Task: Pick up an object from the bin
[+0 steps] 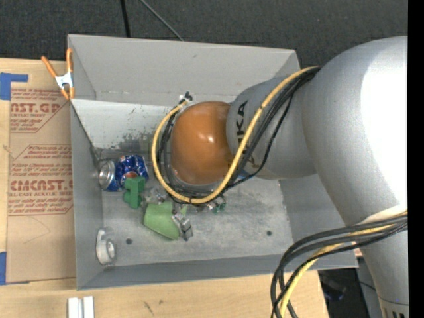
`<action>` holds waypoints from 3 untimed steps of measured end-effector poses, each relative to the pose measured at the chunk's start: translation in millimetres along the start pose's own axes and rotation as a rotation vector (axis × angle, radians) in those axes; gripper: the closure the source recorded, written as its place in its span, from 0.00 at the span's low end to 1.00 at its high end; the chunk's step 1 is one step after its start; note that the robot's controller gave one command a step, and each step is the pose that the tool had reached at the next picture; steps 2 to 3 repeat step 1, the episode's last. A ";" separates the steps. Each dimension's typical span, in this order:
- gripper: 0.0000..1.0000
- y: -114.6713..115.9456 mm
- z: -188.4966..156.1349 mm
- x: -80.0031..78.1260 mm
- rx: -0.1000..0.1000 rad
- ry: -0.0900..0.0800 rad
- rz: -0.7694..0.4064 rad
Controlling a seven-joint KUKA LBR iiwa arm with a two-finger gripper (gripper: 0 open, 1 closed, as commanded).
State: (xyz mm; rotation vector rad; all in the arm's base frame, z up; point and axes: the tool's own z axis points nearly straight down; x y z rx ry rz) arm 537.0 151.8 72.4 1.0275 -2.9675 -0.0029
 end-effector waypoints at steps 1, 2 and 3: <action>1.00 7.6 -151.5 -11.9 0.005 -0.012 0.024; 1.00 7.6 -151.5 -11.9 0.005 -0.012 0.024; 1.00 7.6 -151.5 -11.9 0.005 -0.012 0.024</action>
Offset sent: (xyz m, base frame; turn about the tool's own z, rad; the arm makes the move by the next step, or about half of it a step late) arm 0.0028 0.0114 0.1469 0.0243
